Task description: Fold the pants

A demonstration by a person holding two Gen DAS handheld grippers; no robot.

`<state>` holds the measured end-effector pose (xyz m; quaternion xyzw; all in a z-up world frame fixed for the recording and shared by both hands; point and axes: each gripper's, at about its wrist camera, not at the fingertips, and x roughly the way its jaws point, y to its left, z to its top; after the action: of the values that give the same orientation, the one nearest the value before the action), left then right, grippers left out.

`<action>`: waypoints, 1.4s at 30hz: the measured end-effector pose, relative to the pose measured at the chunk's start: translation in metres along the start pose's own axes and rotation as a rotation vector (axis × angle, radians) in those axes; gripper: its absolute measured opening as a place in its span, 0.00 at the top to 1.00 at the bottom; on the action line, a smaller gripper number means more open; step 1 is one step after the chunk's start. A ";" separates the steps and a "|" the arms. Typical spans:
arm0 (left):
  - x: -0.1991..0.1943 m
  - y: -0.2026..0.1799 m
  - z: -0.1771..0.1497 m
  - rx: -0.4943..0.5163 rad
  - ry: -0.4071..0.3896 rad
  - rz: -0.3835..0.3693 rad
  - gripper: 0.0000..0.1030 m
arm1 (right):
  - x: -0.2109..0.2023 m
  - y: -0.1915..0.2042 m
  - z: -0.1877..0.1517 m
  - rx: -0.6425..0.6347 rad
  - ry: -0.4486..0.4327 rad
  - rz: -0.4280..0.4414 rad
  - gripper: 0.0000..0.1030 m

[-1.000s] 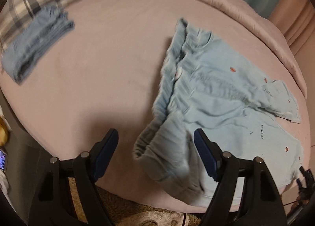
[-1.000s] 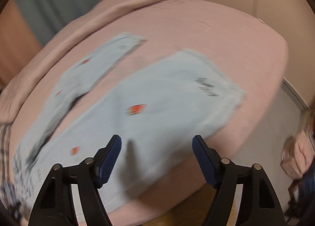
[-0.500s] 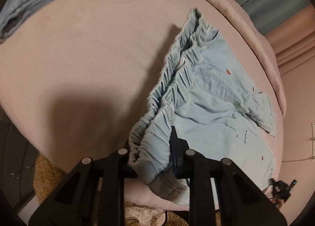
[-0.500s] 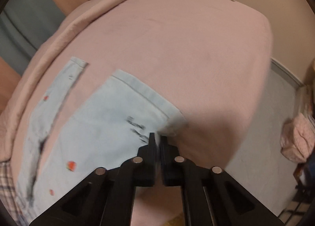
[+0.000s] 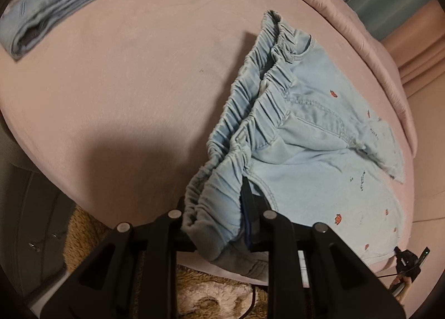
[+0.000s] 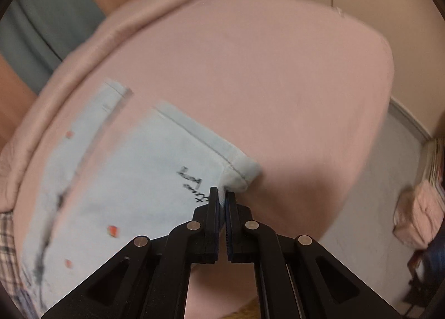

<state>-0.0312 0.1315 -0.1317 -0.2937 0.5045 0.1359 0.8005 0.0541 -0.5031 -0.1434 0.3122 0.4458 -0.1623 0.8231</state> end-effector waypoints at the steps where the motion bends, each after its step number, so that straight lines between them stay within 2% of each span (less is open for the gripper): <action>1: -0.002 -0.001 0.000 0.004 -0.002 0.007 0.78 | -0.003 0.001 0.001 0.005 -0.011 0.004 0.99; 5: 0.001 -0.007 -0.001 0.013 0.003 0.028 0.77 | -0.019 0.011 0.003 -0.040 -0.060 -0.017 0.99; 10: 0.013 -0.010 0.001 0.021 0.019 0.056 0.77 | 0.012 -0.004 0.000 -0.029 -0.008 -0.060 0.99; 15: 0.011 -0.011 -0.001 0.036 0.016 0.077 0.76 | 0.005 0.003 0.000 -0.059 -0.034 -0.107 1.00; 22: 0.017 -0.014 -0.001 0.049 0.016 0.095 0.75 | 0.006 -0.001 -0.003 -0.071 -0.036 -0.127 1.00; 30: 0.015 -0.015 -0.005 0.036 0.008 0.096 0.74 | 0.007 0.009 -0.004 -0.128 -0.054 -0.207 1.00; 32: 0.012 -0.014 -0.006 0.029 0.005 0.094 0.72 | 0.005 0.009 -0.003 -0.131 -0.059 -0.216 1.00; 35: 0.001 -0.015 -0.006 0.028 -0.001 0.121 0.61 | 0.000 0.005 -0.002 -0.117 -0.058 -0.201 1.00; 36: -0.004 -0.017 -0.005 0.031 -0.009 0.129 0.54 | -0.002 0.005 -0.002 -0.116 -0.054 -0.202 0.97; 38: -0.025 -0.022 -0.002 0.040 -0.063 0.131 0.40 | -0.008 0.004 -0.002 -0.122 -0.054 -0.276 0.74; 39: -0.035 -0.024 -0.001 0.040 -0.092 0.124 0.28 | -0.012 0.005 -0.002 -0.121 -0.066 -0.305 0.52; 40: -0.050 -0.027 0.003 0.034 -0.139 0.104 0.20 | -0.020 0.003 -0.002 -0.114 -0.092 -0.323 0.41; 42: -0.067 -0.033 0.006 0.032 -0.197 0.078 0.14 | -0.036 0.003 0.002 -0.096 -0.122 -0.288 0.39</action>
<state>-0.0407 0.1142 -0.0591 -0.2462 0.4367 0.1871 0.8448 0.0368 -0.5025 -0.1120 0.1949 0.4424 -0.2760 0.8307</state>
